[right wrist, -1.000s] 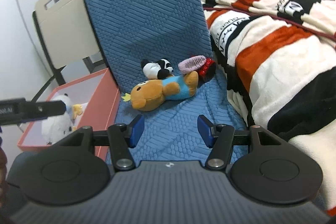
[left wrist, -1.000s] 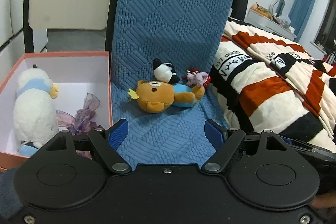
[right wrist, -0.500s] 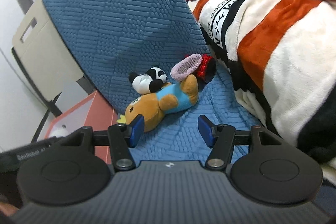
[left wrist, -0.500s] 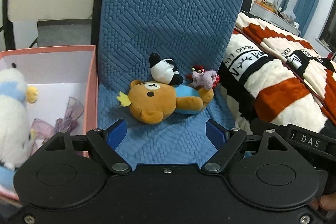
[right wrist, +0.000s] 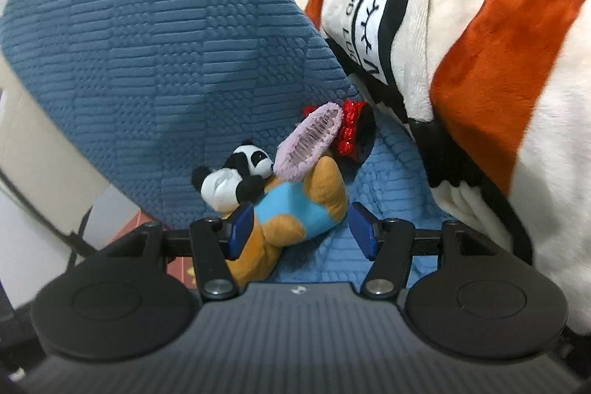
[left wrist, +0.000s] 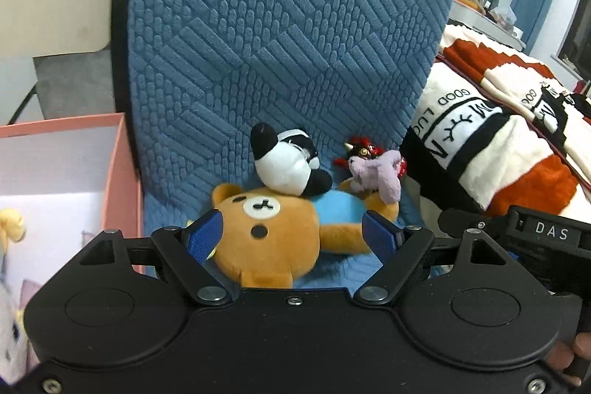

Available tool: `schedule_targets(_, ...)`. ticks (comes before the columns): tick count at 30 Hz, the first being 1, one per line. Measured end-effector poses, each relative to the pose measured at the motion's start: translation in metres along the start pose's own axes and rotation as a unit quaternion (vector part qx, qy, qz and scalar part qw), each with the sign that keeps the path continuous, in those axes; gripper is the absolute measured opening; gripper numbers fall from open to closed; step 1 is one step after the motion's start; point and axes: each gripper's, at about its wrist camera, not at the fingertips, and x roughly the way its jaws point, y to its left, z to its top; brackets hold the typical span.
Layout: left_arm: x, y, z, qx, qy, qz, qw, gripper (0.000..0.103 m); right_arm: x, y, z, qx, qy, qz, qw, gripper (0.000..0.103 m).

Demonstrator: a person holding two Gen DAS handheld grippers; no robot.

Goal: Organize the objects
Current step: 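Grasp black-white panda plush with left tool while right tool grasps pink comb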

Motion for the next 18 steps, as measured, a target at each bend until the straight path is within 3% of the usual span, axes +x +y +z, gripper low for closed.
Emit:
schedule_targets(7, 0.043, 0.004, 0.018, -0.017, 0.028, -0.010, 0.9994, 0.081, 0.034, 0.001, 0.017, 0.041, 0.005, 0.015, 0.999, 0.061)
schedule_targets(18, 0.095, 0.018, 0.031, -0.049, 0.070, -0.008, 0.9963, 0.081, 0.092, -0.005, 0.043, 0.085, 0.029, -0.003, 0.996, 0.060)
